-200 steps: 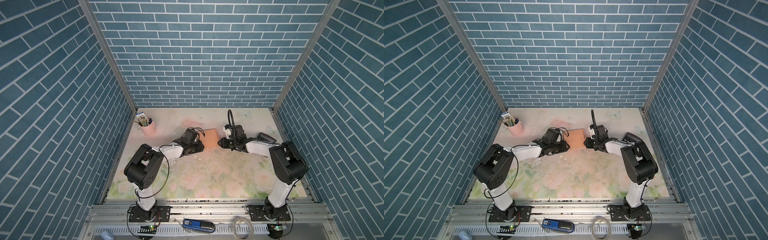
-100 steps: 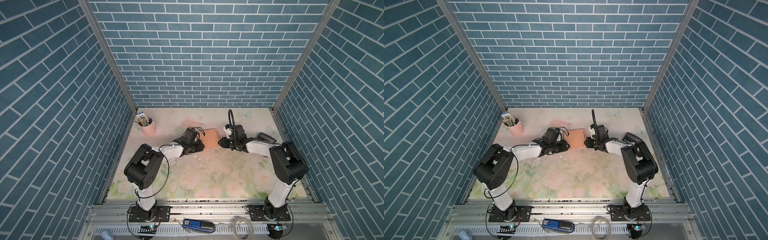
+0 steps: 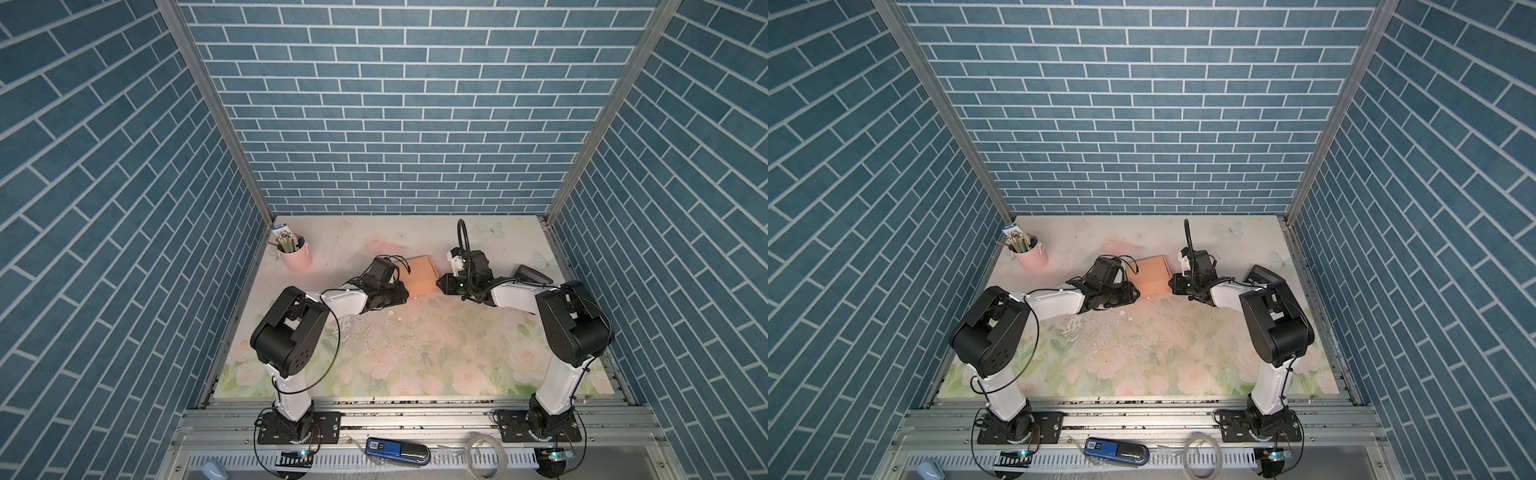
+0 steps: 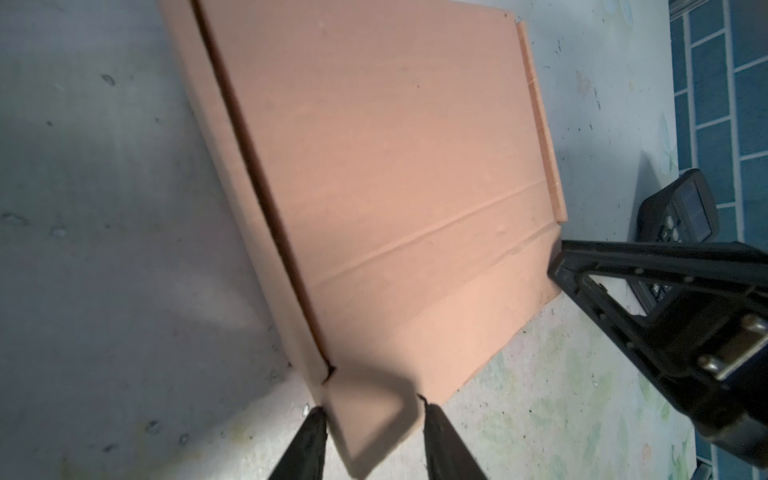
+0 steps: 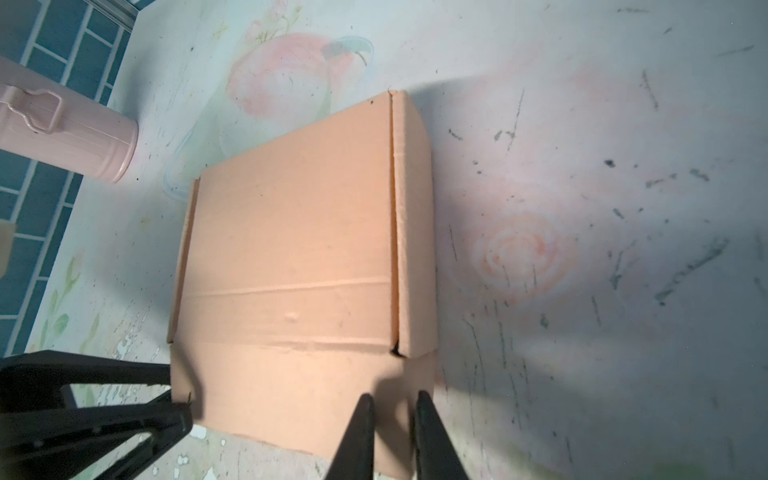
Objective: Fold the paper box
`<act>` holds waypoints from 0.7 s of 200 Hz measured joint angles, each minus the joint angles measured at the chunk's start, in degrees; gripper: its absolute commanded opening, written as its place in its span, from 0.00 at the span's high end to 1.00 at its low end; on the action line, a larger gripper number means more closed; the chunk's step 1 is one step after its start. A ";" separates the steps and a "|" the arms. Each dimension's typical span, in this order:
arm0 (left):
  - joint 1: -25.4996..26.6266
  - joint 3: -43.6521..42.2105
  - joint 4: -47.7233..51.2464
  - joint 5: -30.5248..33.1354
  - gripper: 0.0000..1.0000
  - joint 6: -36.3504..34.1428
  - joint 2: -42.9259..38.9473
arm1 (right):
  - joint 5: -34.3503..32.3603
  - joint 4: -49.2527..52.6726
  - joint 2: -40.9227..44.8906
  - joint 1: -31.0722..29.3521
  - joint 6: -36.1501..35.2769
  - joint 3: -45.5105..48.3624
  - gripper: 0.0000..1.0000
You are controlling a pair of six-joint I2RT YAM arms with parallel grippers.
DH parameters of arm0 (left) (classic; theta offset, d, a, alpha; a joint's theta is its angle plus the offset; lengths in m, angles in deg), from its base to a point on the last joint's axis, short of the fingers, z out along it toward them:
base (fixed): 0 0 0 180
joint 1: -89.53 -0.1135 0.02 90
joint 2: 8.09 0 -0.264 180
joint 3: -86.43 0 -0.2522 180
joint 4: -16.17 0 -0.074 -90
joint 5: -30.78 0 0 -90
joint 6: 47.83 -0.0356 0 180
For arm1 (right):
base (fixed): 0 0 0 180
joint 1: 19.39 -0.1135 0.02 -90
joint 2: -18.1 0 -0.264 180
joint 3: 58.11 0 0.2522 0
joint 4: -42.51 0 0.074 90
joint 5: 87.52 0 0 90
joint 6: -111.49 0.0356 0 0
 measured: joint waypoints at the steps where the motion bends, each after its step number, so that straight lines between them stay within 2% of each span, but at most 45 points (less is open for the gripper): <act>1: -0.02 0.00 -0.02 0.00 0.58 -0.02 0.00 | -0.04 -0.20 0.00 0.00 0.00 0.07 0.81; 140: -0.90 0.02 0.39 -0.39 0.58 -1.33 1.20 | 0.13 -11.13 -3.02 0.00 0.17 1.64 0.81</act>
